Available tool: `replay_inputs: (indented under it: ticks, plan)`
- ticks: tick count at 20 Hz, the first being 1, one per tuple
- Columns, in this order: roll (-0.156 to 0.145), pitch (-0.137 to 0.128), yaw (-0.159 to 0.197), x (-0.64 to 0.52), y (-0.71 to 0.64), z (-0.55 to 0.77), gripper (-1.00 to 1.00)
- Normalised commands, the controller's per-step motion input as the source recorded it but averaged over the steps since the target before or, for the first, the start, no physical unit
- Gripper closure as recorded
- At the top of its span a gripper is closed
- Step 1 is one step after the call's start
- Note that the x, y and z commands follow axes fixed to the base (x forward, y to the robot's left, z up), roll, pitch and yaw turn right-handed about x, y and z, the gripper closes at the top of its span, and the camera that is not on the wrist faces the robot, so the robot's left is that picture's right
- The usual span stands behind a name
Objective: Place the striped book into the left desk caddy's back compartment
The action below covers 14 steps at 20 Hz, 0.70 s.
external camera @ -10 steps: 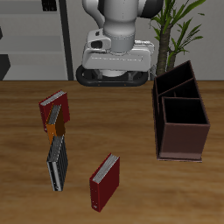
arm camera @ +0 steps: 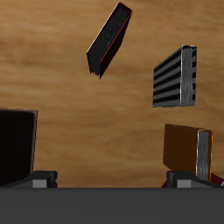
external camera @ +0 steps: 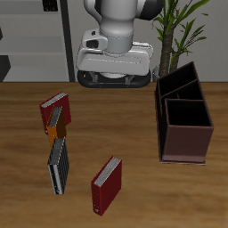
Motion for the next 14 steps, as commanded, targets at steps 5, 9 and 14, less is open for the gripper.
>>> replay_inputs:
  ticks: [5, 9, 14]
  plan:
    - [0.006, -0.017, 0.012, 0.24, 0.04, 0.03, -1.0]
    - [0.011, -0.019, -0.019, 0.36, 0.06, 0.06, -1.0]
    - [0.002, 0.002, -0.011, 0.26, 0.09, 0.05, -1.0]
